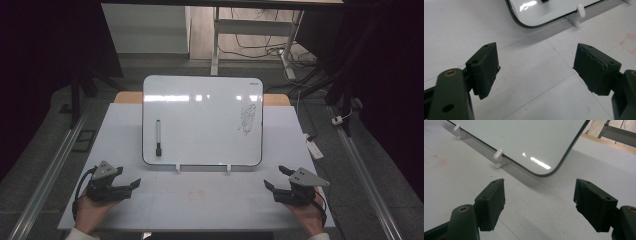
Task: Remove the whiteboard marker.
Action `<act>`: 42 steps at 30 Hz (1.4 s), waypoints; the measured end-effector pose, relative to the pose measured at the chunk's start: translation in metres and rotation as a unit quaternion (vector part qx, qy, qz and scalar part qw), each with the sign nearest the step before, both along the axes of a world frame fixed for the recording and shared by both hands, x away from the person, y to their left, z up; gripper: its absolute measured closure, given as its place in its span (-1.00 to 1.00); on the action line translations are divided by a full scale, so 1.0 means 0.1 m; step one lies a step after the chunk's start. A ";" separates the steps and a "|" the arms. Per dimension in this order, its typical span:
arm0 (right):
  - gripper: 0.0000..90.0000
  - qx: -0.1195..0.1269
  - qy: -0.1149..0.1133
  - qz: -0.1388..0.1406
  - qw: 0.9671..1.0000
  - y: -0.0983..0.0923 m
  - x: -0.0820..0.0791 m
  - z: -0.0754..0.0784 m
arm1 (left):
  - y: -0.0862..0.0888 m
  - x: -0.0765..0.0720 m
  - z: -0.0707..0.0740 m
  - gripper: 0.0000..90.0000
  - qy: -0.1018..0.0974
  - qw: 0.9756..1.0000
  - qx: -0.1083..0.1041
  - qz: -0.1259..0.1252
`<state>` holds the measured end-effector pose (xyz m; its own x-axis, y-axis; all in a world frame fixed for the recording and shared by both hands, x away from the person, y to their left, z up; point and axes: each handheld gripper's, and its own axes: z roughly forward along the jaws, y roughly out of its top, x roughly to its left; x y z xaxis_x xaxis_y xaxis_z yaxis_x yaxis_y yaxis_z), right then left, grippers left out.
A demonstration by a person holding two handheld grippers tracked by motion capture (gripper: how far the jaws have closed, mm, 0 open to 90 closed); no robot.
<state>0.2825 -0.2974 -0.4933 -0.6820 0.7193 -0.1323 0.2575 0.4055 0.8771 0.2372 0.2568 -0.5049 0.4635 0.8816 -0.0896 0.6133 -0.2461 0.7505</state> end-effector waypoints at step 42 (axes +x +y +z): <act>-0.43 -0.006 -0.020 -0.011 1.000 0.07 -0.03 0.01 | -0.81 1.34 0.55 0.37 -0.065 0.991 0.083 0.078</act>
